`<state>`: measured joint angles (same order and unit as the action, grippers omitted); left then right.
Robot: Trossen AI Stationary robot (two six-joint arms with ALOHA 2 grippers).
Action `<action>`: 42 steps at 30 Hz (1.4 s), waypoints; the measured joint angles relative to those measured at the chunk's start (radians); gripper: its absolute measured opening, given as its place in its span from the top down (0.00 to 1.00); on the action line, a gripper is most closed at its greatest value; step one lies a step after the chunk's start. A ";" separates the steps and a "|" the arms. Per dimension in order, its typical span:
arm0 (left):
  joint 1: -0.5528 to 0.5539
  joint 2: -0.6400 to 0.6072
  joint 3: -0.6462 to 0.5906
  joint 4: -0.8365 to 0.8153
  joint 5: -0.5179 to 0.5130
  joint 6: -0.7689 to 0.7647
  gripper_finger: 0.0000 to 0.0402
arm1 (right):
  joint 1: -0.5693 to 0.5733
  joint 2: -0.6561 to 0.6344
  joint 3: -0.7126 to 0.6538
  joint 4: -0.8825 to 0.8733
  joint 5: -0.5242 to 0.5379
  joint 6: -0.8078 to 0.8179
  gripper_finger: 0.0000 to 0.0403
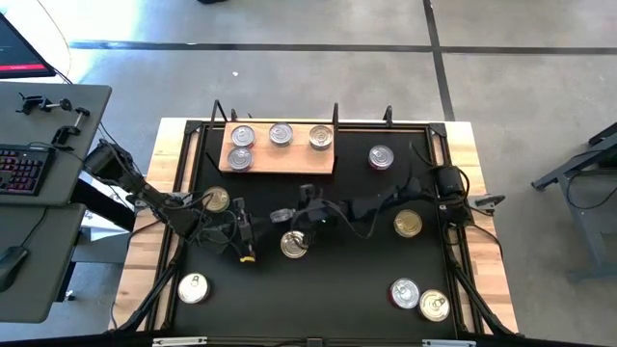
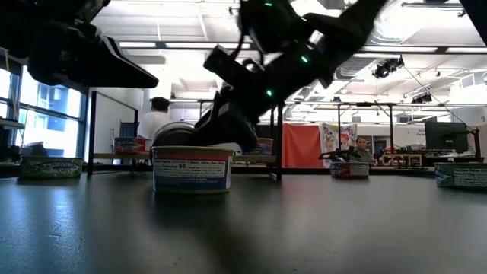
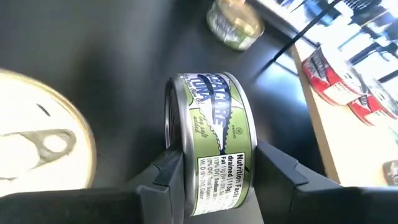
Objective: Stack canned seafood by type on shelf
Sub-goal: Put the green tuna can on the shelf aligned with the green tuna can
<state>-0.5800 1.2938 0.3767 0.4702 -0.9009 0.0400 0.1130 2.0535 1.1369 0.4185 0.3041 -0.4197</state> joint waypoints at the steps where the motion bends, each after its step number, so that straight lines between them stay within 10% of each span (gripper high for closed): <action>1: 0.002 0.000 0.000 0.001 0.000 0.006 0.84 | 0.010 0.001 -0.027 0.057 0.023 0.015 0.70; 19: 0.177 0.050 0.001 0.070 0.250 0.201 0.40 | 0.082 -0.001 -0.085 0.264 0.167 0.046 0.70; 30: 0.193 0.105 0.001 0.073 0.190 0.197 0.43 | 0.084 -0.001 -0.085 0.258 0.164 0.056 0.70; 42: 0.183 0.122 0.001 0.075 0.210 0.167 0.69 | 0.086 -0.010 -0.082 0.222 0.168 0.061 0.64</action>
<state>-0.3969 1.4158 0.3778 0.5453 -0.6913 0.2069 0.1989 2.0433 1.0551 0.6401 0.4720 -0.3590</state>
